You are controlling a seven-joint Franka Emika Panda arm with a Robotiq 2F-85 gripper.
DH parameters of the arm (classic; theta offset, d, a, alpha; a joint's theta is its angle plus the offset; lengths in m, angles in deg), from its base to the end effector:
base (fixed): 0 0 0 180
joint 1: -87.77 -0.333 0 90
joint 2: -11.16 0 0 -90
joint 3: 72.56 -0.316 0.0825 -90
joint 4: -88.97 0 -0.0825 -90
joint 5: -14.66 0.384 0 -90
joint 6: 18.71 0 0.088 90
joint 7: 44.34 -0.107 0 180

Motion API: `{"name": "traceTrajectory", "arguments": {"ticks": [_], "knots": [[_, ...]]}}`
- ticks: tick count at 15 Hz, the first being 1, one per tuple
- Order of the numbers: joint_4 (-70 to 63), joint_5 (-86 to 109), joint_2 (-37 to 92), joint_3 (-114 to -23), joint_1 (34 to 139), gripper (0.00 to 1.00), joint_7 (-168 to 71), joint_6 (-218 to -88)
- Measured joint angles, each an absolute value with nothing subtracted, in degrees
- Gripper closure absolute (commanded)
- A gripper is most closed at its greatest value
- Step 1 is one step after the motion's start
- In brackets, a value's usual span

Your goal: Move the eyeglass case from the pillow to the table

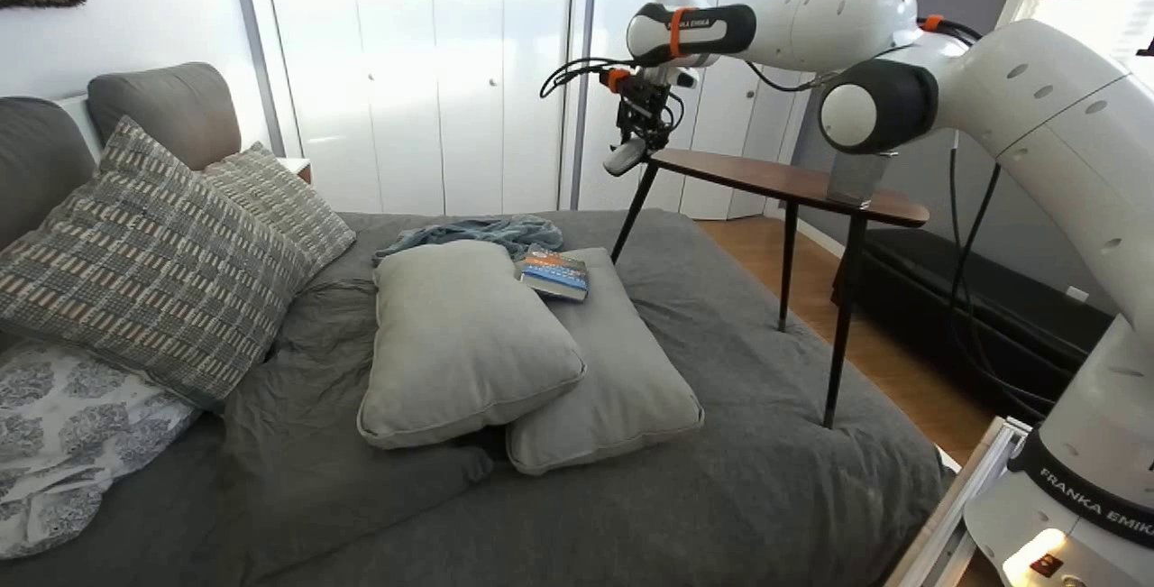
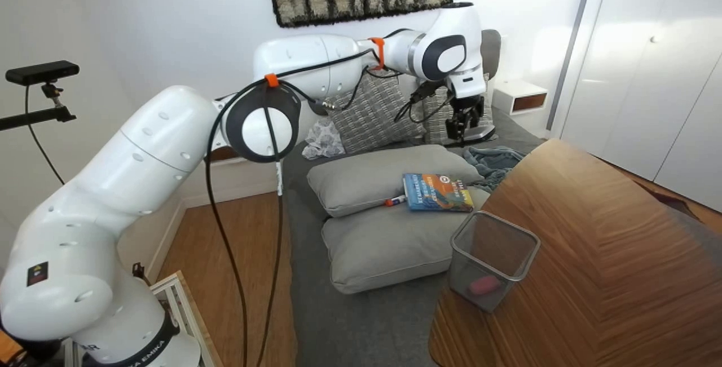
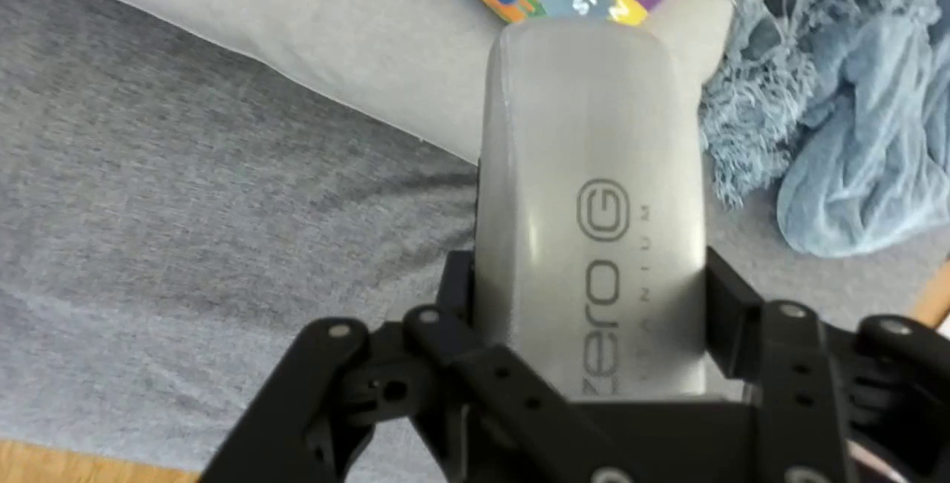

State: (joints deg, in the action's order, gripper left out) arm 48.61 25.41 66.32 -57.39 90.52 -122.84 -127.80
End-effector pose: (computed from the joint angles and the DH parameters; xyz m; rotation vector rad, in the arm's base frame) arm 0.7962 -0.1297 0.4174 -2.1135 2.1391 -0.3478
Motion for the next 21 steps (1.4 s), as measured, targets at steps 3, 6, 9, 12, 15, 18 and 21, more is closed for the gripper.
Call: {"name": "traceTrajectory", "arguments": {"ticks": [3,6,9,12,15,18,21], "knots": [[43.7,25.6,61.8,-56.3,91.8,0.29,-127.8,-132.2],[37.6,25.8,57.9,-55.5,92.1,0.54,-131.0,-136.5],[36.5,25.8,57.7,-55.6,92.0,0.54,-133.1,-137.2],[36.7,25.9,58.9,-54.7,92.8,0.54,-140.1,-139.7],[36.6,26.5,58.8,-53.6,95.5,0.54,-144.9,-141.8],[36.5,28.0,58.4,-52.8,98.6,0.54,-149.1,-143.8],[36.1,32.1,58.9,-53.3,101.3,0.54,-151.7,-146.9]]}}
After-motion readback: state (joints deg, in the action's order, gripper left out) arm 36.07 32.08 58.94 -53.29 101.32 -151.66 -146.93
